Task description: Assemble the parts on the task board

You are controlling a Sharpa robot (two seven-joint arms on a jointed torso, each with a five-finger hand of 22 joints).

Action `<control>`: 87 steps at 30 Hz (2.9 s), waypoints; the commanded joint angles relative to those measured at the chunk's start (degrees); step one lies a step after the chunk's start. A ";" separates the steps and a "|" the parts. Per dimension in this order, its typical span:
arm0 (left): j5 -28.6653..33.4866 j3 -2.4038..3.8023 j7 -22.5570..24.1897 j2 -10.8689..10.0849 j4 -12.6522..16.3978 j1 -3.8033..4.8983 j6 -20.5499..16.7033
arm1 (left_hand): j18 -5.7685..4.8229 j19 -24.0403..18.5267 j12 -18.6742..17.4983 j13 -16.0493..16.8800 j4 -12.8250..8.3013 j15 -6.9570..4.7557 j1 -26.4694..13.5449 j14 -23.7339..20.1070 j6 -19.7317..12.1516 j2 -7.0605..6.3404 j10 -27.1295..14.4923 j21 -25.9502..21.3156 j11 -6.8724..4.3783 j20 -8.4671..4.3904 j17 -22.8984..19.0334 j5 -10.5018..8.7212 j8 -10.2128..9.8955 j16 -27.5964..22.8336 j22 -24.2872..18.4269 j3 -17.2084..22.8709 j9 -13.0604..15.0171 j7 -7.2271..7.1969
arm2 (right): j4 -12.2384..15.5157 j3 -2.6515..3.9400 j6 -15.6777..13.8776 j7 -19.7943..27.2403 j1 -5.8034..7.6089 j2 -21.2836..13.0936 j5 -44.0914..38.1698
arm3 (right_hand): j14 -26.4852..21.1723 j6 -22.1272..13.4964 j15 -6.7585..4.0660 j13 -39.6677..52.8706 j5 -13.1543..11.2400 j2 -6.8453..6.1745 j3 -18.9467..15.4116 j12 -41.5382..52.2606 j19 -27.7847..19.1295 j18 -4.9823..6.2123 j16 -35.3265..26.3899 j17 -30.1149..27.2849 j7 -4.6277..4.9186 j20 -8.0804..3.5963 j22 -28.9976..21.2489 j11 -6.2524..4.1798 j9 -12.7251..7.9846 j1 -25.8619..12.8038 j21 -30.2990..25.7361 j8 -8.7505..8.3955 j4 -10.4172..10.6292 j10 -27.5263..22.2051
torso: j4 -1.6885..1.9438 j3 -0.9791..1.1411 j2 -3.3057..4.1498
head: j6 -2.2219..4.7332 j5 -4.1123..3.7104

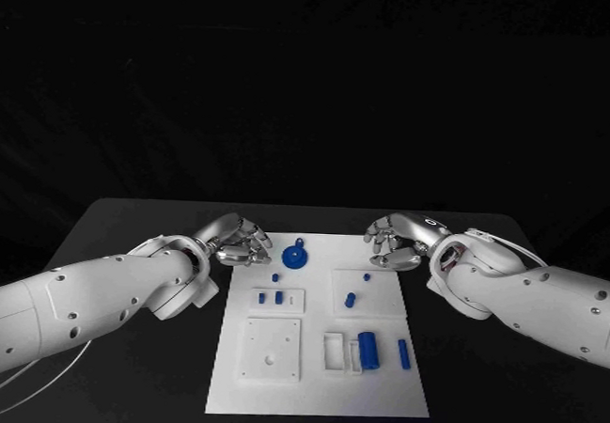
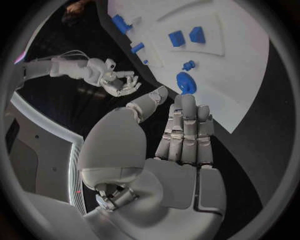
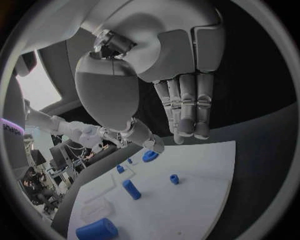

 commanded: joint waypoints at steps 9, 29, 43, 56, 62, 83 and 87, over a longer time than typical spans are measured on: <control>20.71 0.17 7.04 -1.74 2.48 0.09 2.48 | -0.69 -2.89 -0.92 -1.24 -0.56 2.85 -0.67 -1.64 -0.87 1.34 -0.28 -4.79 0.33 1.38 -3.45 0.11 1.05 -11.17 -1.77 -0.88 0.09 0.08 | -0.23 -0.70 4.96 -3.57 -1.58 1.63 -14.39 | 0.68 0.61 -0.04 -3.65 -3.16 -1.26 1.94 -3.04 1.23 0.86 0.55 0.01 1.16 -0.16 0.87 0.58 -0.07 1.30 0.08 0.35 0.98 2.50 | 0.06 -0.08 0.03 | -0.07 -0.02; 23.14 0.17 7.39 -2.15 2.71 0.09 3.22 | -0.40 -3.94 -0.97 -1.76 -0.77 4.05 -0.98 -1.65 -1.01 2.17 0.44 -6.42 0.15 2.67 -3.81 0.33 1.54 -16.09 -1.92 -1.25 0.02 0.06 | -2.46 -1.04 3.72 -6.07 -2.90 3.68 -18.11 | 1.04 1.35 -0.21 -5.90 -6.13 -1.50 5.32 -4.76 1.85 0.86 0.88 -0.23 0.89 -0.43 0.92 0.42 -0.21 1.83 0.06 0.46 3.78 4.65 | 0.02 -0.02 0.08 | -0.59 -0.01; 23.17 0.17 7.18 -2.26 2.67 0.09 3.52 | -0.34 -3.89 -0.96 -1.81 -0.72 4.04 -1.00 -1.43 -1.00 2.35 0.51 -6.47 0.12 2.68 -3.69 0.33 1.60 -16.36 -1.88 -1.28 0.01 0.03 | -2.62 -1.16 3.80 -5.75 -3.49 4.22 -17.68 | 1.51 3.55 -1.06 -5.99 -7.27 -0.53 6.92 -4.14 2.12 0.86 1.17 -0.35 -0.04 -0.60 1.06 -0.49 0.14 1.90 0.43 1.43 4.08 7.88 | 0.00 -0.04 0.04 | -1.14 0.13; 23.25 0.17 7.01 -2.27 2.54 0.12 3.58 | -0.30 -3.86 -1.00 -1.88 -0.79 4.00 -0.93 -1.19 -1.01 2.37 0.50 -6.52 0.13 2.67 -3.55 0.33 1.64 -16.53 -1.83 -1.31 0.00 0.00 | -2.83 -1.18 3.94 -5.66 -3.72 4.74 -17.44 | 1.72 4.42 -1.42 -5.73 -7.22 0.01 7.09 -3.94 2.36 0.86 1.29 -0.37 -0.43 -0.77 1.07 -0.86 0.33 1.81 0.70 1.78 3.80 8.91 | 0.01 -0.05 0.03 | -1.31 0.10; 23.26 0.17 6.98 -2.30 2.54 0.17 3.58 | -0.29 -3.81 -1.00 -1.91 -0.84 3.94 -0.89 -0.95 -0.98 2.36 0.54 -6.53 0.11 2.65 -3.41 0.32 1.69 -16.59 -1.79 -1.35 -0.01 -0.02 | -3.05 -1.26 4.09 -6.00 -3.94 5.04 -17.97 | 1.82 4.59 -1.49 -5.69 -7.19 0.12 7.13 -3.96 2.44 0.86 1.36 -0.35 -0.51 -0.85 1.09 -0.93 0.37 1.90 0.81 1.83 3.58 9.06 | -0.01 -0.06 0.03 | -1.40 0.05; 23.40 0.17 7.05 -2.31 1.89 0.22 3.45 | -0.28 -3.78 -1.03 -1.97 -0.92 3.90 -0.75 -0.78 -0.97 2.43 0.53 -6.58 0.12 2.62 -3.25 0.37 1.74 -16.78 -1.74 -1.33 -0.03 -0.05 | -2.61 -1.26 -0.15 -8.03 -4.07 4.90 -20.77 | 3.99 8.00 -2.96 -4.66 -7.53 2.28 9.36 -3.17 4.23 0.86 2.52 0.17 -1.86 -1.91 1.09 -2.41 1.15 3.13 2.77 3.04 0.90 12.78 | -0.03 -0.02 0.00 | -1.53 0.09; 23.40 0.18 7.09 -2.28 1.81 0.22 3.47 | -0.28 -3.78 -1.03 -1.98 -0.93 3.89 -0.73 -0.75 -0.97 2.45 0.54 -6.59 0.12 2.61 -3.22 0.38 1.75 -16.82 -1.73 -1.33 -0.03 -0.05 | -2.29 -1.25 -1.71 -8.13 -4.07 4.66 -20.61 | 4.14 8.18 -3.04 -4.59 -7.55 2.20 9.50 -3.16 4.39 0.86 2.55 0.19 -1.92 -1.99 1.07 -2.49 1.22 3.04 2.90 3.09 0.89 13.00 | -0.03 0.00 0.00 | -1.48 0.10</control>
